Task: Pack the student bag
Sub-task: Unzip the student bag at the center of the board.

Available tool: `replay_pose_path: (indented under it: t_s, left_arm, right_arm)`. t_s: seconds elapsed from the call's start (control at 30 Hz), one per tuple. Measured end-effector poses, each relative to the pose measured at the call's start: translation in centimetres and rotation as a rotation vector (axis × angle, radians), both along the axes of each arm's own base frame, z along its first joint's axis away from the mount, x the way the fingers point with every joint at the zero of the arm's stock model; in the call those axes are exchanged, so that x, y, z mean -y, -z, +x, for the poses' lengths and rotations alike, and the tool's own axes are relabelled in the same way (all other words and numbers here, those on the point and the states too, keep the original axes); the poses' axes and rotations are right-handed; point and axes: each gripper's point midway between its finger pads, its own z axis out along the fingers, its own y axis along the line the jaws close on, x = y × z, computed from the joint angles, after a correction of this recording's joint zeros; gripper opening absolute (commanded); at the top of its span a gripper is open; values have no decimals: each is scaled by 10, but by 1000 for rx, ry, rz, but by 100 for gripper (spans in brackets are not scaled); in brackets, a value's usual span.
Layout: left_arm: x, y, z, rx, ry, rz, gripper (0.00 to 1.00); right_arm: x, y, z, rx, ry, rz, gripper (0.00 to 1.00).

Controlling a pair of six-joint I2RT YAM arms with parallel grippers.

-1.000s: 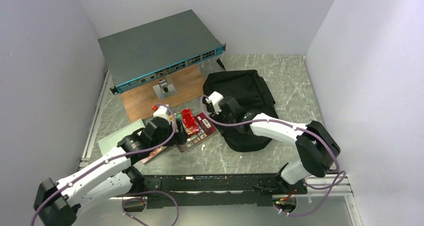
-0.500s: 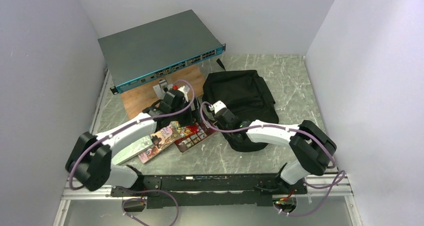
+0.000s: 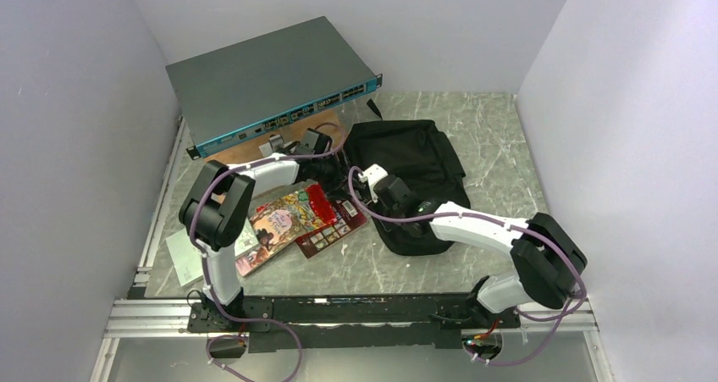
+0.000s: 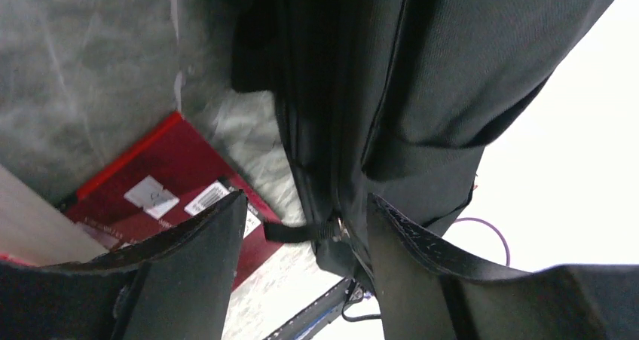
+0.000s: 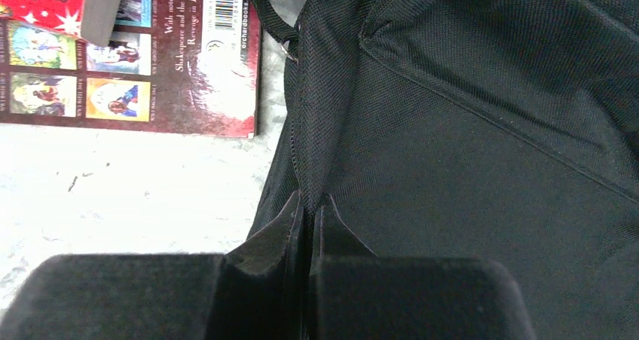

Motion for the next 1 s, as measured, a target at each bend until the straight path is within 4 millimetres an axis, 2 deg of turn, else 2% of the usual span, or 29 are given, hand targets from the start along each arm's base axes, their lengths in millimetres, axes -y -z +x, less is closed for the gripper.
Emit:
replay_pose_path:
  t_s: [0.17, 0.27, 0.37, 0.47, 0.57, 0.63, 0.73, 0.87, 1.0]
  left_arm:
    - [6, 4, 11, 31, 2, -16, 67]
    - [11, 6, 17, 60, 11, -31, 66]
    - [15, 6, 21, 86, 18, -49, 56]
    - [21, 2, 23, 114, 31, -86, 36]
    - [27, -2, 25, 139, 46, -136, 23]
    - [32, -5, 26, 143, 56, -175, 15]
    - [36, -8, 23, 132, 66, -216, 2]
    - [39, -12, 21, 132, 70, -259, 0]
    - [39, -11, 19, 132, 72, -274, 0]
  right_arm:
    - [0, -9, -2, 9, -10, 31, 0]
    - [-1, -10, -4, 5, -15, 36, 0]
    - [-1, -9, -7, -4, -24, 44, 0]
    - [0, -12, -9, -4, -25, 55, 0]
    - [1, -15, -12, -3, -20, 70, 0]
    - [2, -16, -13, -2, -16, 74, 21]
    - [3, -16, -16, -4, -16, 86, 39]
    - [-6, -29, -17, 49, -84, 101, 58]
    - [-20, -48, -15, 192, -248, 82, 73]
